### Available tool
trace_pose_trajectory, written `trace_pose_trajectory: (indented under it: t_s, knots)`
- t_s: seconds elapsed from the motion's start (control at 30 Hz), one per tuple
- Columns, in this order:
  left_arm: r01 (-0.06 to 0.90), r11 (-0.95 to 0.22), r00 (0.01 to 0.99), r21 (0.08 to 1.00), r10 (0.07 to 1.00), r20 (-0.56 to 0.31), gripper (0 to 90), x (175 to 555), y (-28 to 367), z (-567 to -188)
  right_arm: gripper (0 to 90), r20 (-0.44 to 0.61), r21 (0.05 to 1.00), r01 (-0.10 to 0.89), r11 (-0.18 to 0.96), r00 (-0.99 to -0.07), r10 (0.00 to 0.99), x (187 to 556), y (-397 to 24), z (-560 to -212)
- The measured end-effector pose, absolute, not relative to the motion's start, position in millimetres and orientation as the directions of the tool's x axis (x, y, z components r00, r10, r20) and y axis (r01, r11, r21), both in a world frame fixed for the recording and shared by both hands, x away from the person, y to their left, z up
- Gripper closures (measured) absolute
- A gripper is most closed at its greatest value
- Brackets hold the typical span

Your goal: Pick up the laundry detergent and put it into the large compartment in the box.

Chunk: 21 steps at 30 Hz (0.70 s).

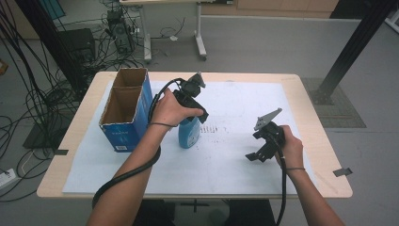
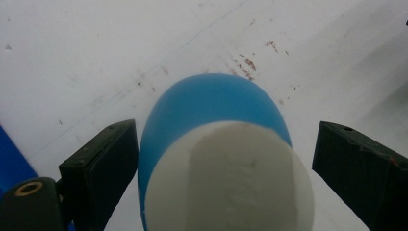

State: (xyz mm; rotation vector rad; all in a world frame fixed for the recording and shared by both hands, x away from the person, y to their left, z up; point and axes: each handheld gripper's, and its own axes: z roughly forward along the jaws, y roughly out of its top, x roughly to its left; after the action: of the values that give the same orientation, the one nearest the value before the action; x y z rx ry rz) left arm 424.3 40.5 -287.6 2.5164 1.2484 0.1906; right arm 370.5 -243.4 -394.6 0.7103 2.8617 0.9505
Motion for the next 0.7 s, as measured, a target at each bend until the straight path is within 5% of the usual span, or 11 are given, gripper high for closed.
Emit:
trace_pose_trajectory:
  t_s: [0.7]
  knots:
    - [0.751,-0.562,0.606,0.347,0.795,-0.026,9.6,422.9,41.7,-285.9,1.3,0.09,0.574,0.398,0.716,-0.899,0.428,372.1,-239.9,-392.0]
